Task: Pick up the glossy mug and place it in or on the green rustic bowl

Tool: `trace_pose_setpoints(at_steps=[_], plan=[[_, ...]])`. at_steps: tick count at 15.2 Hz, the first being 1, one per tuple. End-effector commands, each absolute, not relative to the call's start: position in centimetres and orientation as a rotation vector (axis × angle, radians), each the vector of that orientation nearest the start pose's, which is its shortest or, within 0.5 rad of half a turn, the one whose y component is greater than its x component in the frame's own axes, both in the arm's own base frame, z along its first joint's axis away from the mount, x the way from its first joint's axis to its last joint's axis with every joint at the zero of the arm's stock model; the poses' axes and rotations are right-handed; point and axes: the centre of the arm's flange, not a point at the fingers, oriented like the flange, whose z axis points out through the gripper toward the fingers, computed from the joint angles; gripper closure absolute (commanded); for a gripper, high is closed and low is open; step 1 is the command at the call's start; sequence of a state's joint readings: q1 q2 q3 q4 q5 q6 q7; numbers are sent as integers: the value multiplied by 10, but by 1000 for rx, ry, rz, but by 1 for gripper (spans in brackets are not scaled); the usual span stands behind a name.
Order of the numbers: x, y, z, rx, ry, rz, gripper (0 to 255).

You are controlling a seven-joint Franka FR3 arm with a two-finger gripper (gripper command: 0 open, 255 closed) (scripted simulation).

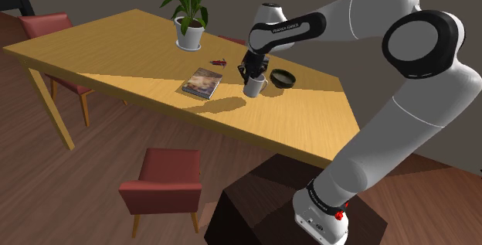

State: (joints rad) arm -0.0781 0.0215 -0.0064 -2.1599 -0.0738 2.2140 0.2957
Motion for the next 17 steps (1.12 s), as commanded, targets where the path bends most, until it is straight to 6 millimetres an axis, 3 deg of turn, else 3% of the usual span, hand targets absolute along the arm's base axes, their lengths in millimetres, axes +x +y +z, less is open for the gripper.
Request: trace_pose_setpoints(at_steps=[1, 17], plan=[[541, -48, 402, -3152, 536, -62, 255], [541, -48, 487, -3152, 536, -62, 255]])
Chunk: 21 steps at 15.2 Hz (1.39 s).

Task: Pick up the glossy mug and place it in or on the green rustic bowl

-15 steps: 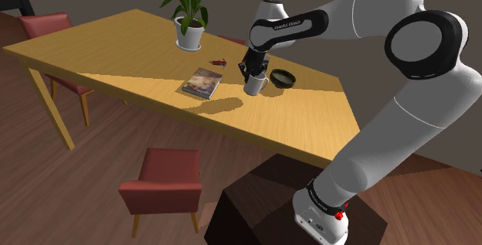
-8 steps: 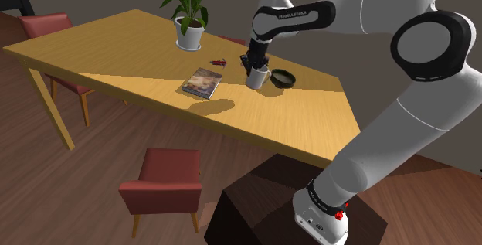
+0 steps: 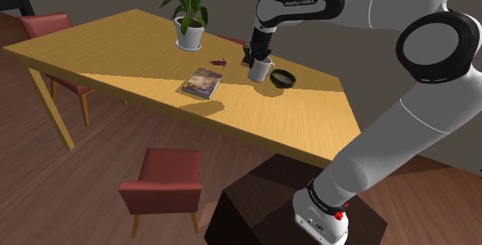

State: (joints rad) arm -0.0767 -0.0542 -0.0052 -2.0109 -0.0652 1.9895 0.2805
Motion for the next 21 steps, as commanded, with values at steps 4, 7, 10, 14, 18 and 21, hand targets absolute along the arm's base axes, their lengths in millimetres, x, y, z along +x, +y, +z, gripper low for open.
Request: trace_pose_setpoints(at_steps=[4, 7, 10, 14, 18, 21], plan=[[541, -61, 502, -3152, 536, -62, 255], [542, -100, 505, -3152, 536, -62, 255], [543, -140, 508, -3152, 536, -62, 255], [544, -192, 513, -3152, 536, -62, 255], [545, -245, 517, -3152, 536, -62, 255], [546, -284, 520, -3152, 536, -62, 255]])
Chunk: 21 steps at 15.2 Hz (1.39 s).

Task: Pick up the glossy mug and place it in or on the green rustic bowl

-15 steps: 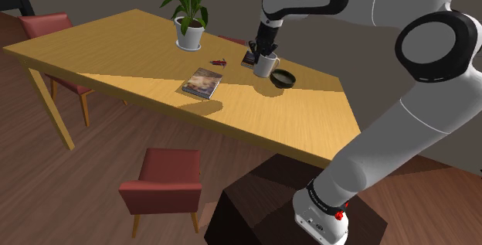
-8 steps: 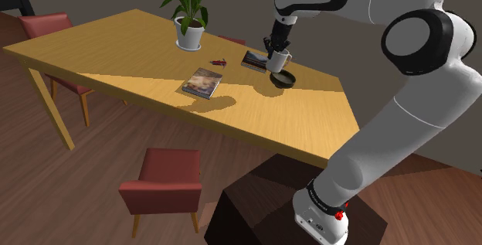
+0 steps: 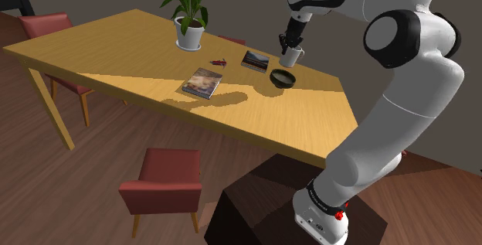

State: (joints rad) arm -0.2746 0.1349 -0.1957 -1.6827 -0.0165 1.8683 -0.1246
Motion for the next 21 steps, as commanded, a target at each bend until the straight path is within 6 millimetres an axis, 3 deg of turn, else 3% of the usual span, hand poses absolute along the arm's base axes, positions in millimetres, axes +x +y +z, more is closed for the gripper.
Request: trace_pose_setpoints(at_steps=[1, 5, 21], plan=[[546, -297, 522, -3152, 536, -62, 255], [547, -343, 525, -3152, 536, -62, 255], [547, -343, 441, -3152, 536, -62, 255]])
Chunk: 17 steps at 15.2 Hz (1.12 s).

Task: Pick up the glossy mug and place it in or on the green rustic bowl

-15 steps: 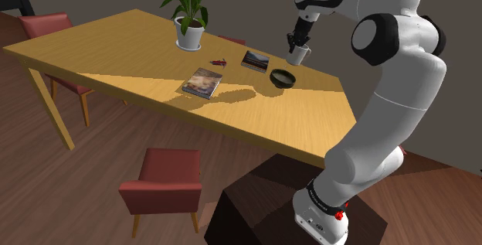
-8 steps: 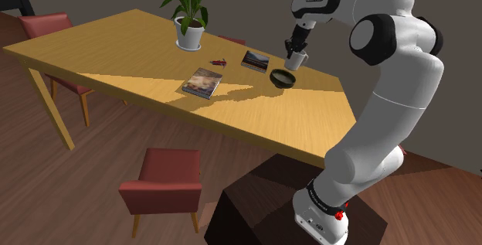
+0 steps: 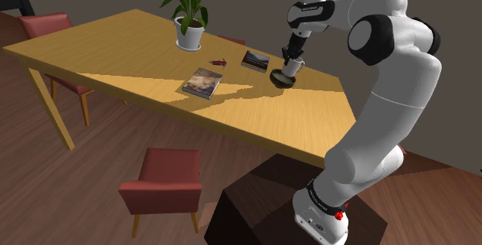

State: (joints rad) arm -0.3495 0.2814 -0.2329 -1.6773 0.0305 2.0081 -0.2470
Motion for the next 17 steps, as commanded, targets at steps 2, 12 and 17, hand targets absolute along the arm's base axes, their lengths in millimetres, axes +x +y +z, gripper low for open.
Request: trace_pose_setpoints(at_steps=[2, 12, 17], plan=[[547, -343, 431, -3152, 536, -62, 255], [547, -343, 431, -3152, 536, -62, 0], [546, -341, 457, -3152, 536, -62, 0]])
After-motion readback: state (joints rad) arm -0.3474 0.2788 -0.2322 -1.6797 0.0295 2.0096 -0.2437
